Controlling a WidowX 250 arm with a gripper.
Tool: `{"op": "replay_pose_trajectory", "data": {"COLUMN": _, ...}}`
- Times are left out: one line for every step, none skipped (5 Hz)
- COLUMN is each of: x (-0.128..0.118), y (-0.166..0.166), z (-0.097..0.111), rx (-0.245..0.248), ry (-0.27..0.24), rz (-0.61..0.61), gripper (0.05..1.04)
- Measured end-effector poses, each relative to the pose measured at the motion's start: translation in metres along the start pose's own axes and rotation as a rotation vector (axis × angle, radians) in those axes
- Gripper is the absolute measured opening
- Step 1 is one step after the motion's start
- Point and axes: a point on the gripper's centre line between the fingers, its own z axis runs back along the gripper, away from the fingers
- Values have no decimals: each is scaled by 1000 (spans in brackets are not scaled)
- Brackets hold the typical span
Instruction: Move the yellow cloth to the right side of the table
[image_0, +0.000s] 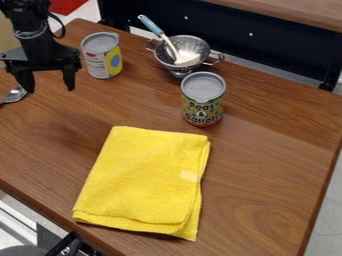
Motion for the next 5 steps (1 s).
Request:
{"op": "replay_pose_trajectory", "data": {"x": -8, "y": -2, "z": -6, "rx": -4, "ry": 36, "rz": 1, "gripper": 997}}
{"op": "replay_pose_trajectory", "data": {"x": -33, "y": -7, "z": 2, "rx": -24, "ry": 134, "rz": -6, "gripper": 997}}
{"op": "replay_pose_trajectory", "data": {"x": -47, "y": -15, "z": 21, "rx": -44, "ry": 155, "rz": -21, "gripper": 997}}
{"op": "replay_pose_trajectory", "data": {"x": -75, "y": -31, "z": 33, "rx": -62, "ry": 189, "rz": -41, "gripper": 997}}
{"op": "replay_pose_trajectory", "data": {"x": -111, "y": -52, "z": 36, "rx": -54, "ry": 191, "rz": -79, "gripper": 997}}
